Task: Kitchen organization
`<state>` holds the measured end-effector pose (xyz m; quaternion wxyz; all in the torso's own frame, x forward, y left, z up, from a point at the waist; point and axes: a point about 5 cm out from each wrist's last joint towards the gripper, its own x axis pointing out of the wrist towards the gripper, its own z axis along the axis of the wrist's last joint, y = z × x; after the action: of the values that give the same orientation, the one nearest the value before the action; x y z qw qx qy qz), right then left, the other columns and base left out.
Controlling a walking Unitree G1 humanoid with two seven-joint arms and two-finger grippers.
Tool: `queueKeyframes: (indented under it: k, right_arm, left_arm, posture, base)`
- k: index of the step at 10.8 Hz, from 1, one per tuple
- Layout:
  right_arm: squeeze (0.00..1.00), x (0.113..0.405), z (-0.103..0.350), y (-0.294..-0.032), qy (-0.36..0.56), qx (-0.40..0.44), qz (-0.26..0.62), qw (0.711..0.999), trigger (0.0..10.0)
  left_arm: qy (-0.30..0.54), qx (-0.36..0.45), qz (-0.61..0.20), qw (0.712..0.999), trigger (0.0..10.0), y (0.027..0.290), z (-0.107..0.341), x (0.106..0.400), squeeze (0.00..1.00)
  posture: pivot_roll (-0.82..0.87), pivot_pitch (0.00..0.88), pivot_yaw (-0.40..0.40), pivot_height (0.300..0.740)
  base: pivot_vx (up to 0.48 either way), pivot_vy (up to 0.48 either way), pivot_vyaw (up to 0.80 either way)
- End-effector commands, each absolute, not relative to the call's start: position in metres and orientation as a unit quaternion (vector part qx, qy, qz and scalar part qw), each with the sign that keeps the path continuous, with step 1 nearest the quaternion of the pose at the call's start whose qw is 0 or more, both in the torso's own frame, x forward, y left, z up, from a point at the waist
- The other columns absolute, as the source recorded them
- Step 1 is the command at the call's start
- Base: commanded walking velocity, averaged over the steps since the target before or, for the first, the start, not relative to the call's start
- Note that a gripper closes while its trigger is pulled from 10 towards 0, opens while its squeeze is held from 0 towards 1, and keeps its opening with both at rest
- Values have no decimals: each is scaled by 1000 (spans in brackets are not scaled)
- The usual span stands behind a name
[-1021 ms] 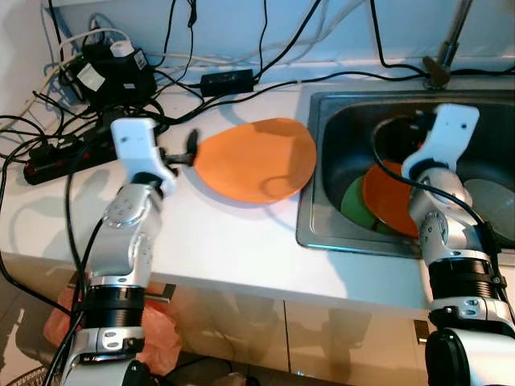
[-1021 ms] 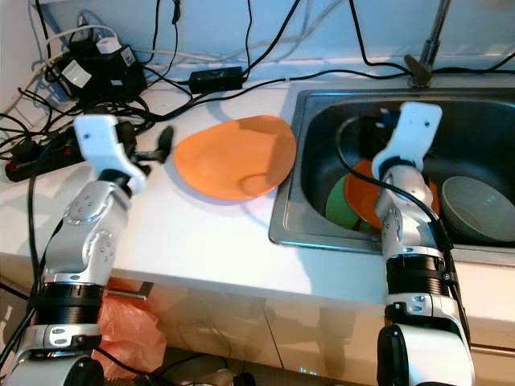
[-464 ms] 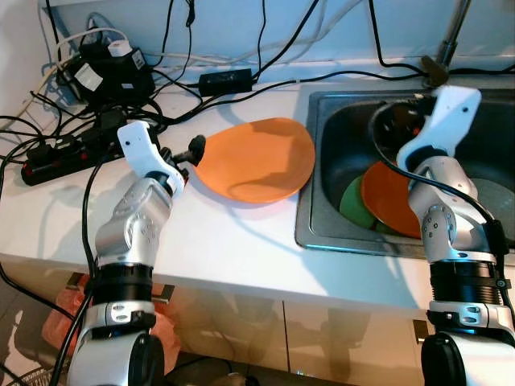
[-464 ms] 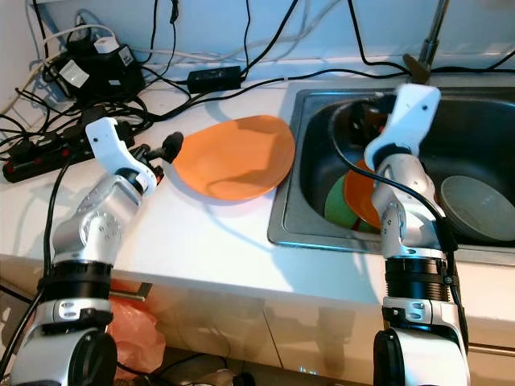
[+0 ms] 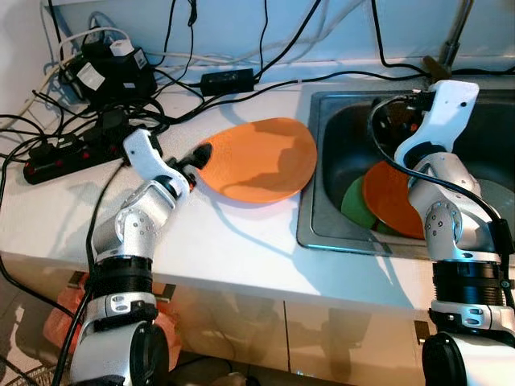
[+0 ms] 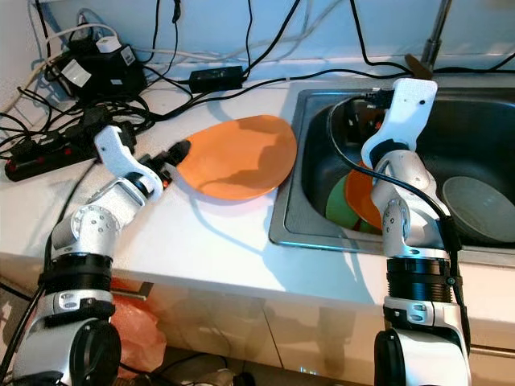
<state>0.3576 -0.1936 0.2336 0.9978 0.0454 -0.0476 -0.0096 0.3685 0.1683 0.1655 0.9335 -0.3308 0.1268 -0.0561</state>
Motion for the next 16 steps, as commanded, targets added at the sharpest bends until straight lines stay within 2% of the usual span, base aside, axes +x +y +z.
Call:
queueKeyframes:
  k: [1,4,5,6,11,16]
  right_arm:
    - [0,356,241,-189,-57,50,4,997,10000]
    - [0,356,241,-187,-52,51,10,997,10000]
    - [0,356,240,-186,-50,52,12,997,10000]
    - [0,355,239,-186,-48,52,12,997,10000]
    - [0,357,238,-186,-35,57,18,998,10000]
    - [0,358,233,-185,-24,70,24,997,10000]
  left_arm:
    - [134,-345,-54,928,10000,169,168,370,0]
    - [183,-364,-80,910,10000,159,161,368,0]
    - [190,-384,-92,899,4196,155,160,367,0]
    - [194,-390,-96,895,196,153,159,366,0]
    - [198,-438,-102,871,0,147,155,364,0]
    - [154,-454,-78,874,0,158,161,366,0]
  posture:
    - [99,42,153,740]
    - [96,41,151,740]
    - [96,43,150,740]
    - [95,43,150,740]
    - [74,50,134,740]
    - [92,24,113,740]
  base:
    - [0,0,0]
    - [0,0,0]
    - [0,0,0]
    - [0,0,0]
    - [0,0,0]
    - [0,0,0]
